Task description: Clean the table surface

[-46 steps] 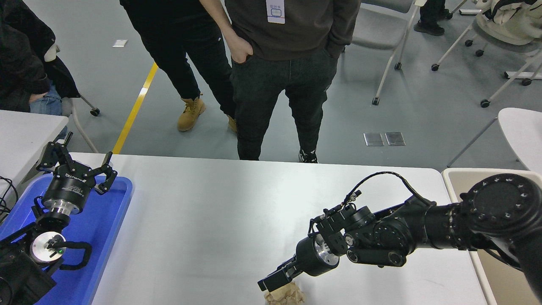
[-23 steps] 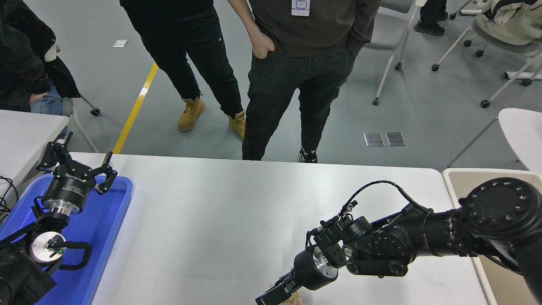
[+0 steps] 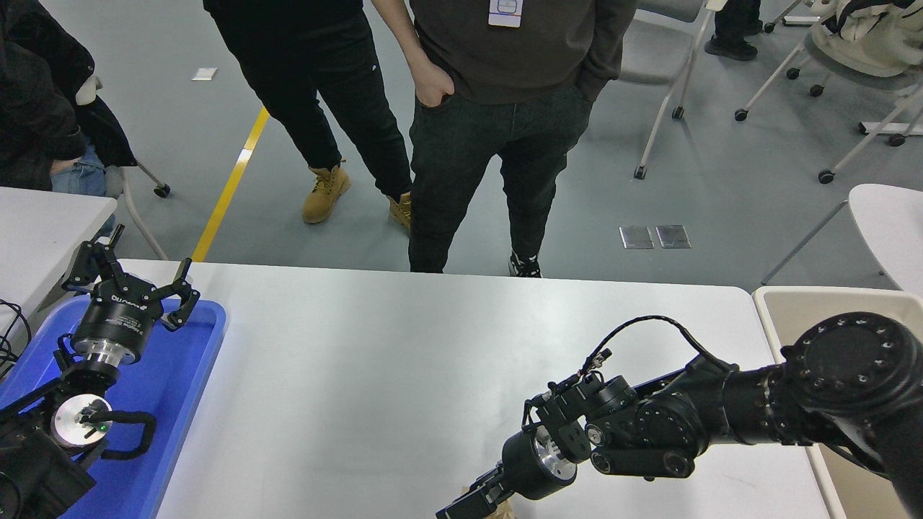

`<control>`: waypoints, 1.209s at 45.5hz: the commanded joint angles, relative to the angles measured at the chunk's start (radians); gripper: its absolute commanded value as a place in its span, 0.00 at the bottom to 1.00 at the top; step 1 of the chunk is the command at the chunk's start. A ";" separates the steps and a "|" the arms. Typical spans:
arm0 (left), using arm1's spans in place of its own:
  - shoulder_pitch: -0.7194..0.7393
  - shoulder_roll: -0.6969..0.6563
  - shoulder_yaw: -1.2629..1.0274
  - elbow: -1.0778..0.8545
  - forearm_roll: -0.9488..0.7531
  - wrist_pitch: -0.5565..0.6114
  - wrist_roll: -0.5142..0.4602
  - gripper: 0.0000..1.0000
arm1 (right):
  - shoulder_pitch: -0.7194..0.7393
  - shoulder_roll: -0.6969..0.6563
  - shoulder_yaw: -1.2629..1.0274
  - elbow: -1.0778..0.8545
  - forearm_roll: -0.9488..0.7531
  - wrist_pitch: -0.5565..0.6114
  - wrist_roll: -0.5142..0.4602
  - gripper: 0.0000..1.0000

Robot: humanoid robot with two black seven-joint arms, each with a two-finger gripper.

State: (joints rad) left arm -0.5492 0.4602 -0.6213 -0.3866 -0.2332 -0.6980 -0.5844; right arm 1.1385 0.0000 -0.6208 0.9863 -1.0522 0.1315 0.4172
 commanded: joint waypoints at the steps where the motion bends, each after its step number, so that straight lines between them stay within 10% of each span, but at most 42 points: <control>1: 0.000 0.000 0.000 0.000 0.000 0.000 0.000 1.00 | -0.017 0.000 0.021 -0.008 0.000 -0.001 0.000 0.99; 55: 0.000 0.000 0.000 0.000 0.000 0.000 0.000 1.00 | -0.051 -0.103 0.021 -0.005 0.000 -0.006 0.052 0.99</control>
State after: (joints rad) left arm -0.5492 0.4602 -0.6213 -0.3866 -0.2332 -0.6980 -0.5844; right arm 1.0957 -0.0955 -0.5994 0.9807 -1.0532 0.1263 0.4668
